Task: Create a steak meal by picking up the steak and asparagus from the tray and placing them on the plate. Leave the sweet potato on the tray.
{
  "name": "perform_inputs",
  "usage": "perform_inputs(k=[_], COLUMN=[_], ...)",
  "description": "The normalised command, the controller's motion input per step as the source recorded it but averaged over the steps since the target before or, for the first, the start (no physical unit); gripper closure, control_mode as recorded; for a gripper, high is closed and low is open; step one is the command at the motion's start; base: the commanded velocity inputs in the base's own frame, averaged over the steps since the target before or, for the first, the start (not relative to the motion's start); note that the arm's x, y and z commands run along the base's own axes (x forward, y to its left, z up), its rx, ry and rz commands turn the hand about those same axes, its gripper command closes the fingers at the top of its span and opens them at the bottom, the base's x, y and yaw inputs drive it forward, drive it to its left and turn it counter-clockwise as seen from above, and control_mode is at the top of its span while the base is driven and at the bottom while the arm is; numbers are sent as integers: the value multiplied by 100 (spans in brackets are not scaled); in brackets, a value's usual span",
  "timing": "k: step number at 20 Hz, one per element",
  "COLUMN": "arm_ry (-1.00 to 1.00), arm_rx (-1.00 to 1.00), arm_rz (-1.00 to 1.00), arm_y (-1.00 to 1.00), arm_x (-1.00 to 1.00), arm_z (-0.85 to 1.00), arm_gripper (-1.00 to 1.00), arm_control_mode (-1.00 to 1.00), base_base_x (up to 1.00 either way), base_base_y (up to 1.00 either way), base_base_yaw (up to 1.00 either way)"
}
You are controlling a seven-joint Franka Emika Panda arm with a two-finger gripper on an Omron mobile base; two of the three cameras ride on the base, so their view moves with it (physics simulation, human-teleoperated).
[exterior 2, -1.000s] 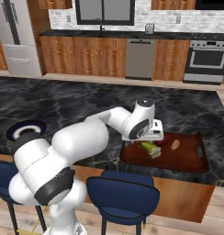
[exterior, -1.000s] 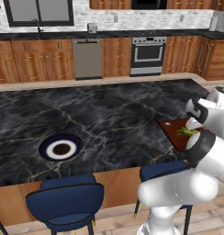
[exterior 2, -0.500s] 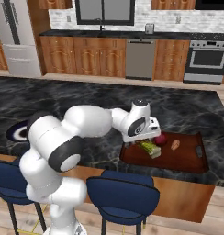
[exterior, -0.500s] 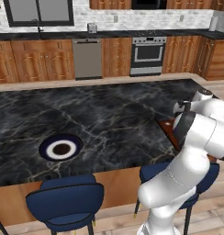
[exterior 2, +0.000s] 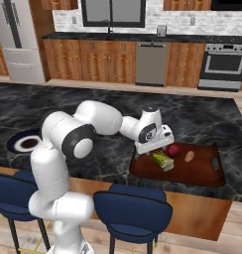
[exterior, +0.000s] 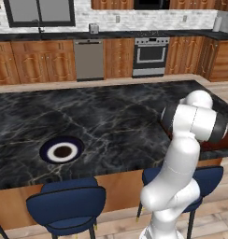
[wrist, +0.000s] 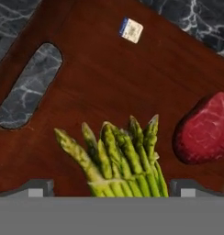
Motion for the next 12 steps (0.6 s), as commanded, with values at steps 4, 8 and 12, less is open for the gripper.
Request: perform_inputs(k=[4,8,12], arm_ry=[9,12,9], arm_rx=[-2,-6,-8], arm_rz=[12,9,7], arm_y=[-5,0,0], arm_x=[10,0,3], arm_z=[-9,-29,-41], arm_gripper=[-100,-100,-100], arm_control_mode=[-100,-100,-100], base_base_x=[0,0,0], base_base_y=[0,0,0], base_base_yaw=[0,0,0])
